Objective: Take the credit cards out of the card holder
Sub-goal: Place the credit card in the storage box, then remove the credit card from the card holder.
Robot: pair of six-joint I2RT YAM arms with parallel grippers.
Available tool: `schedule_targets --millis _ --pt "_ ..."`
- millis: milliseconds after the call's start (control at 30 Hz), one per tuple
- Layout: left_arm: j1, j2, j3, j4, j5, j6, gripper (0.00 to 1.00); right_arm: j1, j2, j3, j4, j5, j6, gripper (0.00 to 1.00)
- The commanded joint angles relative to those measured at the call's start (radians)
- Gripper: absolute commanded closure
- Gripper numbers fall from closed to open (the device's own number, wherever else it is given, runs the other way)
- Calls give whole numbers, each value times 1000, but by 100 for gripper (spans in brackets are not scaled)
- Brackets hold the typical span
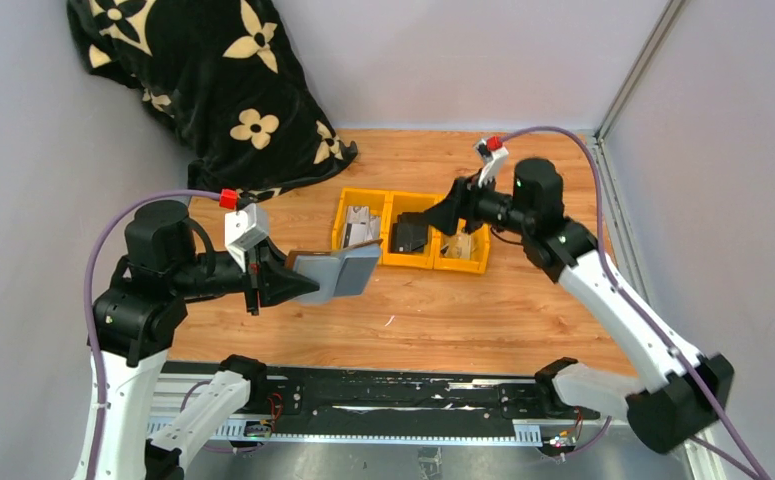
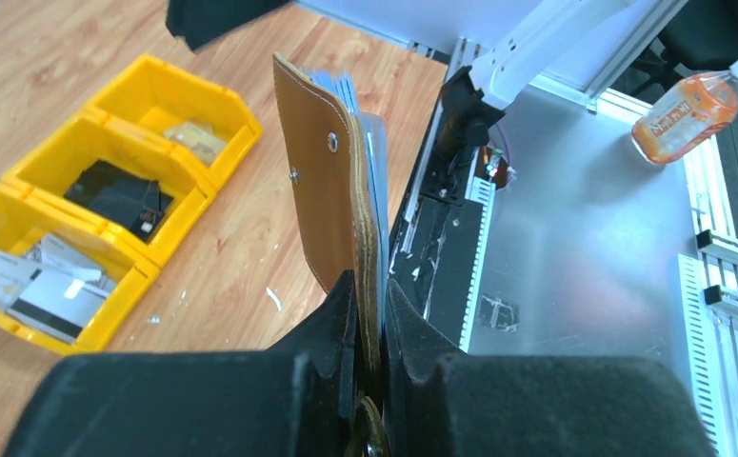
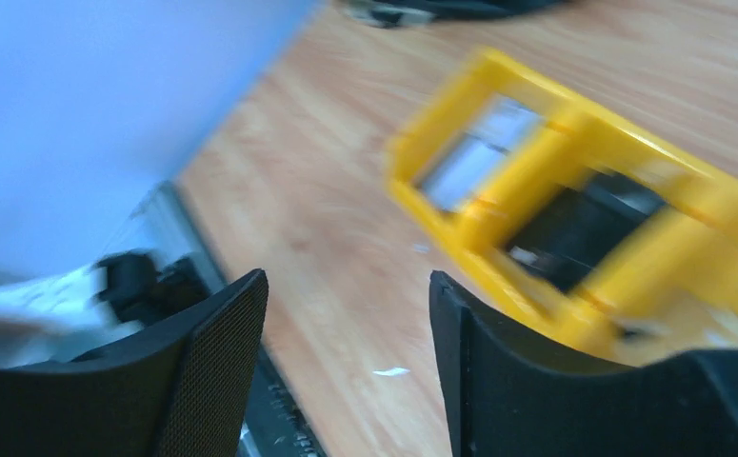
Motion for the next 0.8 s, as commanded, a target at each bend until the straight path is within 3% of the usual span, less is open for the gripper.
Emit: schedule_targets --millis 0,167,400,533,667,767 --pt "-5 9 69 20 88 5 100 120 -166 -177 450 -398 74 30" --pt "-6 18 93 17 144 -5 100 286 -275 -261 601 -403 49 25" --pt "-5 30 121 17 202 -48 100 412 -251 -268 730 -359 71 25" --pt "-6 33 130 20 224 -71 100 434 -227 -256 742 -330 78 33" --pt "-6 37 136 18 235 -82 100 443 -219 -248 755 -326 90 50" --pt "-6 41 139 20 230 -81 100 448 -217 -238 755 -340 103 56"
